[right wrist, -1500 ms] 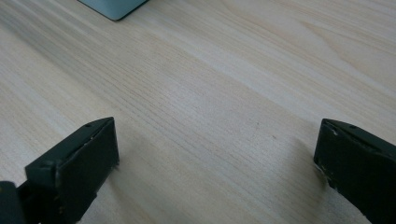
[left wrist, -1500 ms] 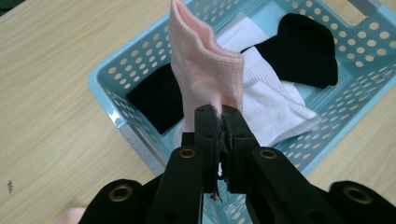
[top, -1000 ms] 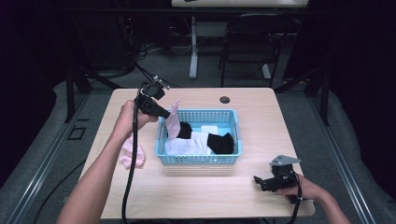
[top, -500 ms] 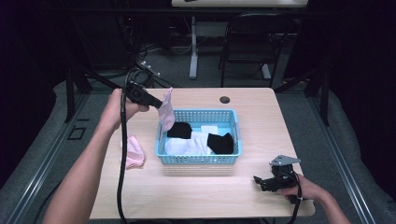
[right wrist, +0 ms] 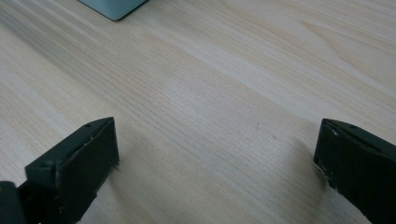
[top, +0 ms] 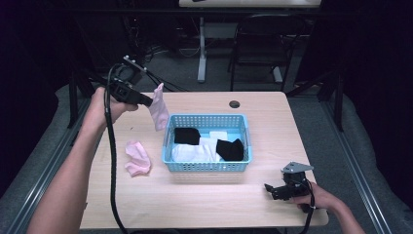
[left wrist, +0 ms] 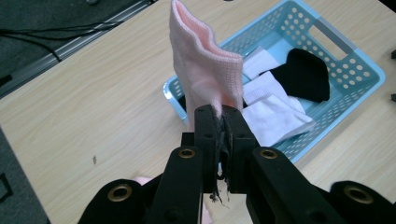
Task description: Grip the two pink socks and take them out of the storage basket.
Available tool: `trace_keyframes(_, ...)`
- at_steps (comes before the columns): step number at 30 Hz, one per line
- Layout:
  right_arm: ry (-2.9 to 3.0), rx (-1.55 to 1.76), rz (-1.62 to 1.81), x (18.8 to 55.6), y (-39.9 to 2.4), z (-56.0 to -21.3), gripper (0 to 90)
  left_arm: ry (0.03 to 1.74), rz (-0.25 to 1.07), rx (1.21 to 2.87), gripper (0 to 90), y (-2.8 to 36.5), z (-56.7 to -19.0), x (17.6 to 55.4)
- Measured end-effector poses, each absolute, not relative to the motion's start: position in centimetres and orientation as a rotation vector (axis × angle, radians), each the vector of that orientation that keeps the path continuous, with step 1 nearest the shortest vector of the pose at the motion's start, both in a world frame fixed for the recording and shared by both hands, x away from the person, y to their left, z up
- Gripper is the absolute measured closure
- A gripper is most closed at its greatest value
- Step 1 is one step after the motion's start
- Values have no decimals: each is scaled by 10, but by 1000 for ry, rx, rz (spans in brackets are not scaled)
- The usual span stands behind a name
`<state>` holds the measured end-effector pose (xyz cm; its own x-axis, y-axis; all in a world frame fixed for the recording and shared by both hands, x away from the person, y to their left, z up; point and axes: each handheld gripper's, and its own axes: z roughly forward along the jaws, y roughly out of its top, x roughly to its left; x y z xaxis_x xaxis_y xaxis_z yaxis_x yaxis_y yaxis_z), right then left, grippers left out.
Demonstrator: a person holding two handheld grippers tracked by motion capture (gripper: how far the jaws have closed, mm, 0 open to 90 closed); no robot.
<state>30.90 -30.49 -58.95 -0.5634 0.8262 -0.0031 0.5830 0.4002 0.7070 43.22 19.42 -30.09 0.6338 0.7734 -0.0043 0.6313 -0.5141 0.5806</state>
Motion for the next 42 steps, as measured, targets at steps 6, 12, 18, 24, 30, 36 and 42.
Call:
trace_keyframes(6,2308,1218,956,308,-305,-589,0,1140,363,2298,860,216,-302,426)
trace_keyframes(12,2310,1217,957,308,-305,-589,0,1209,354,2289,860,243,-316,421)
trace_keyframes(18,2307,1220,952,308,-305,-589,0,1263,340,2296,859,258,-336,419)
trace_keyframes(24,2305,1224,958,308,-305,-589,0,1310,280,2292,857,270,-370,423)
trace_keyframes(30,2307,1225,958,308,-305,-589,0,1390,201,2300,855,273,-419,432)
trace_keyframes(36,2305,1224,958,308,-305,-589,0,1449,144,2309,847,277,-459,439)
trace_keyframes(42,2305,1225,959,308,-305,-589,0,1517,118,2274,847,281,-492,444)
